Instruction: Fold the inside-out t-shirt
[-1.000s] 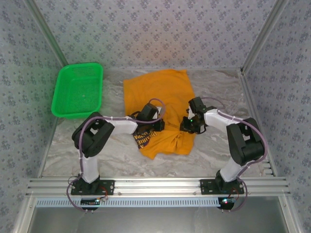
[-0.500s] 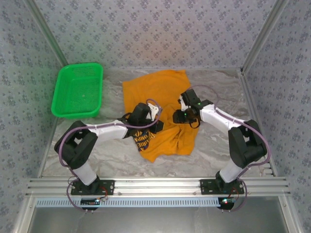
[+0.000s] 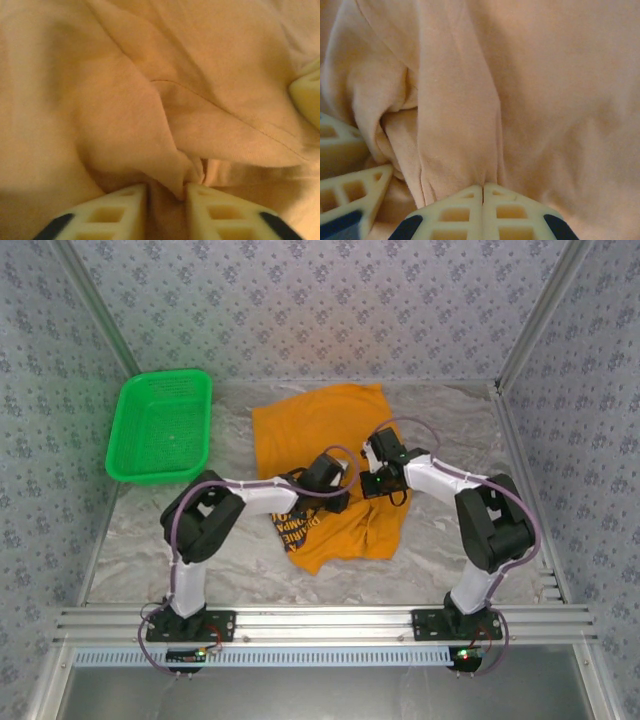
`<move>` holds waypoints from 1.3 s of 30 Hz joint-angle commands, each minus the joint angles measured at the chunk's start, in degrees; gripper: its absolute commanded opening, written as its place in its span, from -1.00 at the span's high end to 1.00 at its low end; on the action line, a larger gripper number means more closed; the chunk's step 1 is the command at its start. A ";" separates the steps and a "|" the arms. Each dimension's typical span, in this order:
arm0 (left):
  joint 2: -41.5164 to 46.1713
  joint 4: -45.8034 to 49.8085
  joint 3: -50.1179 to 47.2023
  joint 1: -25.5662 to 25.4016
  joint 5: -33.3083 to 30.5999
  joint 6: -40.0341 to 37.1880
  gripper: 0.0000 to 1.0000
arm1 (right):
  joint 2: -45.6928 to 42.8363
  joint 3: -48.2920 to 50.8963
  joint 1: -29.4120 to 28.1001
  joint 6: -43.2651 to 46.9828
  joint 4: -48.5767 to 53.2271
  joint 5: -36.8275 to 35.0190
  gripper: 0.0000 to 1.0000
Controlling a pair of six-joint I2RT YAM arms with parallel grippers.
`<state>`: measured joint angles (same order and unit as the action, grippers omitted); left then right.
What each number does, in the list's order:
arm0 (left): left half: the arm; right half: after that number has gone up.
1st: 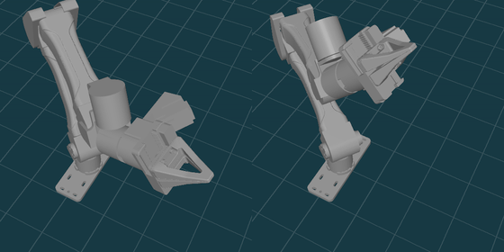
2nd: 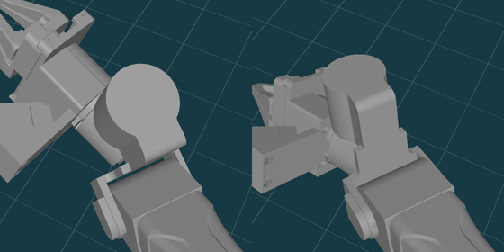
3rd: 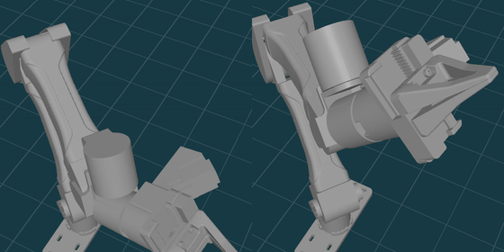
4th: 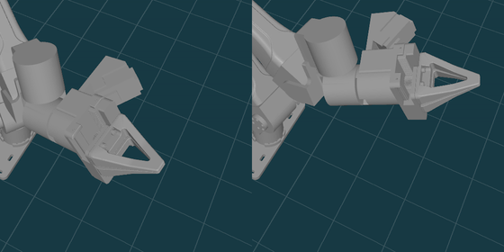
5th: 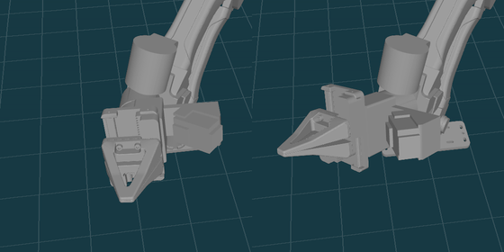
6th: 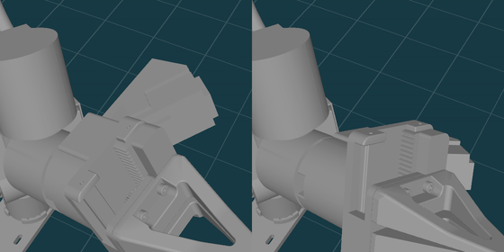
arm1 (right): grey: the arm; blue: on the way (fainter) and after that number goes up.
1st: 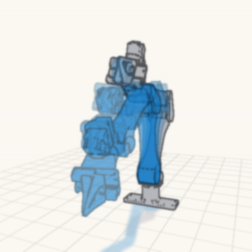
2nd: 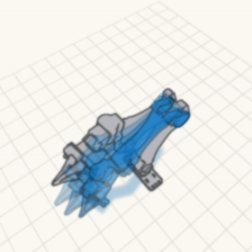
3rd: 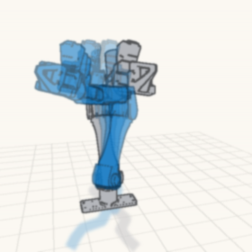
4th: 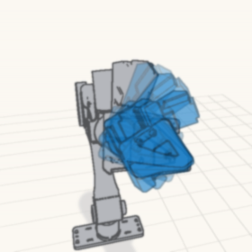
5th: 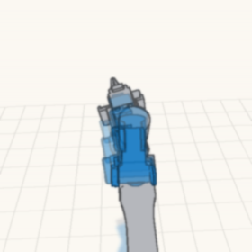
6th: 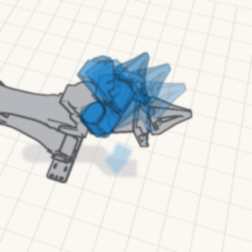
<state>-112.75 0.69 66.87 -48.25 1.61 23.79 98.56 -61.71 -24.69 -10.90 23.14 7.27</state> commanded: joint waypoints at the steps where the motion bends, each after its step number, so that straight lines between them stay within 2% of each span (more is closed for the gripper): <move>1: 1.11 0.10 -0.15 0.40 -1.05 -3.13 0.86 | -4.05 0.36 2.82 -5.51 -1.04 4.57 1.00; 2: 2.80 -2.28 -1.82 0.97 2.72 -3.98 1.00 | -5.94 0.77 3.89 -6.86 -0.89 6.67 1.00; 7: 13.78 -5.71 -8.70 4.18 20.37 -5.84 1.00 | -13.52 1.60 7.61 -9.86 2.58 10.59 1.00; 10: 19.44 -5.78 -11.25 5.90 31.63 -7.63 1.00 | -13.02 0.79 10.26 -11.14 1.99 13.17 1.00; 14: 22.08 -14.80 -15.95 7.56 46.63 -7.80 1.00 | -6.94 -0.79 10.45 -8.10 1.08 4.85 1.00; 15: 21.76 -16.32 -16.44 7.75 48.65 -7.50 1.00 | -5.25 -0.69 10.62 -7.60 0.63 2.53 1.00; 17: 20.72 -18.36 -17.03 7.81 51.12 -6.94 1.00 | -2.92 -0.94 10.80 -7.67 1.16 -0.30 1.00; 20: 18.80 -20.52 -18.20 7.74 52.75 -6.23 1.00 | -3.95 0.21 10.33 -8.31 1.38 0.08 0.47; 22: 17.70 -19.64 -18.64 8.03 50.77 -6.85 1.00 | -7.36 1.60 9.91 -8.18 1.63 2.93 0.37; 26: 14.84 -17.73 -18.70 9.25 47.34 -7.19 0.99 | -17.70 5.20 7.76 -5.22 4.15 7.42 0.32; 29: 13.57 -21.94 -19.86 10.62 48.06 -3.86 1.00 | -21.94 6.63 3.82 -1.77 6.47 12.19 0.35; 33: 13.52 -23.58 -19.80 11.11 49.00 -2.78 1.00 | -19.14 9.04 0.90 -2.99 5.16 19.99 0.39; 39: 13.01 -23.47 -18.36 11.23 49.73 -1.82 1.00 | -12.19 8.47 -0.25 -6.41 -1.00 16.62 0.36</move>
<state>-99.07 -20.53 46.87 -37.12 49.17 21.37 84.42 -53.04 -24.67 -15.62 24.86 23.88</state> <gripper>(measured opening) 0.044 0.315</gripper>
